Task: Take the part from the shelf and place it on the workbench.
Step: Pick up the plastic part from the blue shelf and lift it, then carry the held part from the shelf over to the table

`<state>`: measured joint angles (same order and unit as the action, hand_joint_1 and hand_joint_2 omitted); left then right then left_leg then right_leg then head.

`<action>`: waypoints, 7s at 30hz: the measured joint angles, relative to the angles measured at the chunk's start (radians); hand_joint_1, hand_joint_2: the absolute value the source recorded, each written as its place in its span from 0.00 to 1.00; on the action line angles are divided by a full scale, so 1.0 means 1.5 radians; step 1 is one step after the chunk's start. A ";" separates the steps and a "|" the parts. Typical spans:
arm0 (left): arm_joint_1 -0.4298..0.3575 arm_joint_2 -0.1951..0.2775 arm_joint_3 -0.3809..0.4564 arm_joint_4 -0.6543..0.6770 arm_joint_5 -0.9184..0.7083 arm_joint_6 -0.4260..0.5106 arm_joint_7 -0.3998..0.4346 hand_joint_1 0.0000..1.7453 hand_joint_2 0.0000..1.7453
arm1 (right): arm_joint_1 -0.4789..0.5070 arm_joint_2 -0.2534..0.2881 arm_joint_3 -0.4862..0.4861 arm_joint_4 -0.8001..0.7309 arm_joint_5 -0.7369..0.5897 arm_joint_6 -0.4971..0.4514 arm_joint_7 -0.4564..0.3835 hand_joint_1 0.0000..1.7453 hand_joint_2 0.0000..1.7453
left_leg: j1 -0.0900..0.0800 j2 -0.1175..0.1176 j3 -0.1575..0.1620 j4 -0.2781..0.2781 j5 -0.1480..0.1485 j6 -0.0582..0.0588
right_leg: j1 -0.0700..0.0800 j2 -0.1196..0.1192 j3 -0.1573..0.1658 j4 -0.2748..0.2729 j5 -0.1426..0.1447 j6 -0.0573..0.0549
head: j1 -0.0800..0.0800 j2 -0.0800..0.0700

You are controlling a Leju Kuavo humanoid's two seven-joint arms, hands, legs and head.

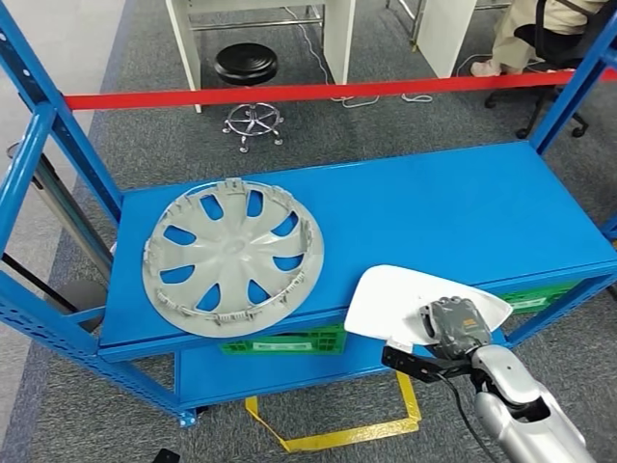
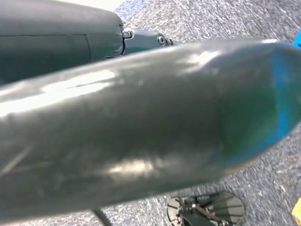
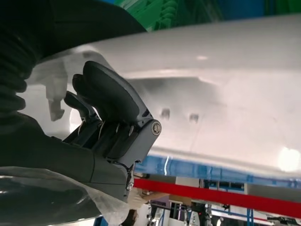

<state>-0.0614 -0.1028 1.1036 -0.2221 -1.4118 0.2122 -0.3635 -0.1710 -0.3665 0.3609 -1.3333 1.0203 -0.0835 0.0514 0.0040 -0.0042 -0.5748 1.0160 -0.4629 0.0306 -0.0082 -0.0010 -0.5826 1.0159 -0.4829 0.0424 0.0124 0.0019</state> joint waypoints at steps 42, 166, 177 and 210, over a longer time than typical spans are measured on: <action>-0.009 -0.001 0.033 0.000 0.034 0.005 -0.034 0.00 1.00 | -0.022 -0.017 -0.008 -0.087 0.002 -0.006 -0.009 1.00 1.00 | -0.002 0.000 -0.007 0.002 0.002 -0.003 | -0.002 0.001 0.001 -0.003 0.009 0.004 | 0.002 0.000; -0.017 -0.013 0.033 0.001 0.041 0.057 -0.001 0.00 1.00 | -0.015 -0.040 -0.107 -0.225 -0.065 -0.126 -0.039 1.00 1.00 | -0.010 0.004 -0.038 -0.006 0.039 -0.001 | 0.000 -0.001 0.078 -0.034 -0.041 0.000 | -0.001 0.000; -0.013 -0.012 0.034 0.001 0.043 0.058 -0.001 0.00 1.00 | 0.011 -0.039 -0.111 -0.249 -0.078 -0.136 -0.047 1.00 1.00 | -0.003 -0.001 -0.048 0.108 -0.021 -0.023 | -0.002 0.003 0.061 -0.032 -0.021 -0.022 | -0.005 0.000; -0.013 -0.012 0.036 0.001 0.046 0.060 -0.002 0.00 1.00 | 0.013 -0.038 -0.111 -0.257 -0.082 -0.138 -0.050 1.00 1.00 | -0.005 -0.018 -0.001 0.023 -0.011 0.004 | 0.004 0.030 0.011 -0.008 0.003 -0.022 | -0.004 0.000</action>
<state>-0.0802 -0.1215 1.1581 -0.2211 -1.3432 0.3021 -0.3671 -0.1520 -0.4238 0.1949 -1.7181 0.8972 -0.2910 -0.0230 -0.0033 -0.0316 -0.5757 1.0504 -0.4789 0.0365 -0.0017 0.0438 -0.5667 1.0036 -0.4778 0.0089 0.0067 0.0019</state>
